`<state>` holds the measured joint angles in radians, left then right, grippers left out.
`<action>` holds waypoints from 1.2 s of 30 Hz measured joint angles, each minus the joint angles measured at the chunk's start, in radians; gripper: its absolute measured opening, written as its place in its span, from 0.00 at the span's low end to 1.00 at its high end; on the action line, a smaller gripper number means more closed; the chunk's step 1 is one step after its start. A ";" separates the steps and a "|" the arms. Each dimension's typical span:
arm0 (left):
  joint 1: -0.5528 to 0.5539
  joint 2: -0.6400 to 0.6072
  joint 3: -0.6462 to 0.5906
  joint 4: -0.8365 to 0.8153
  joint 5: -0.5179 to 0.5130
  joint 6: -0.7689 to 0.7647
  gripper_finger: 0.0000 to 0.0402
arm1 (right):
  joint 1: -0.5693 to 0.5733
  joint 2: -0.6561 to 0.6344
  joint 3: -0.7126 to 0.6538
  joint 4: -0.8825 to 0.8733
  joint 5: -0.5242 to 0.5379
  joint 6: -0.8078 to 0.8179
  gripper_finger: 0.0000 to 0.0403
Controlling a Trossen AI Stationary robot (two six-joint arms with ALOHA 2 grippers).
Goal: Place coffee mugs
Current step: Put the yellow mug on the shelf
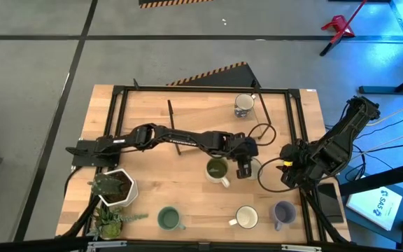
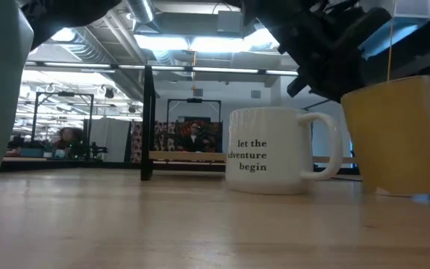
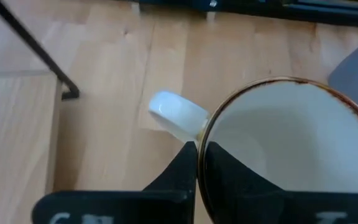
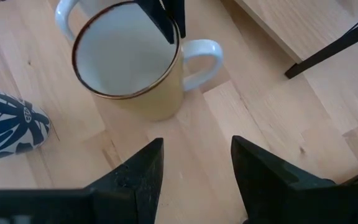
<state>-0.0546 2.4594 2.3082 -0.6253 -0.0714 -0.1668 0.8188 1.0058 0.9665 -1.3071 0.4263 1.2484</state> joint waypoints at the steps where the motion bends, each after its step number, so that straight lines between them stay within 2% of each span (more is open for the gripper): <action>1: 0.005 -0.005 -0.001 -0.013 0.008 -0.016 0.03 | 0.000 0.000 0.000 0.000 0.000 0.000 0.43; 10: 0.074 -0.109 -0.002 -0.131 -0.018 -0.066 0.03 | 0.000 0.000 0.000 -0.004 0.022 0.000 0.43; 14: 0.114 -0.131 0.000 -0.161 -0.059 -0.071 0.03 | -0.001 -0.001 0.000 -0.007 0.028 0.000 0.43; 20: 0.183 -0.156 0.000 -0.244 -0.084 -0.167 0.03 | -0.001 0.000 0.000 -0.006 0.035 0.000 0.43; 24: 0.206 -0.153 0.000 -0.271 -0.144 -0.196 0.03 | -0.001 0.000 0.000 -0.005 0.037 0.000 0.43; 28: 0.220 -0.153 0.000 -0.256 -0.115 -0.211 0.03 | -0.001 0.000 0.000 -0.005 0.037 0.000 0.43; 36: 0.232 -0.152 0.000 -0.276 -0.121 -0.201 0.03 | -0.001 0.000 0.000 -0.005 0.055 0.000 0.43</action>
<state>0.1772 2.3070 2.3085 -0.9013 -0.1925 -0.3681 0.8181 1.0058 0.9665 -1.3121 0.4808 1.2488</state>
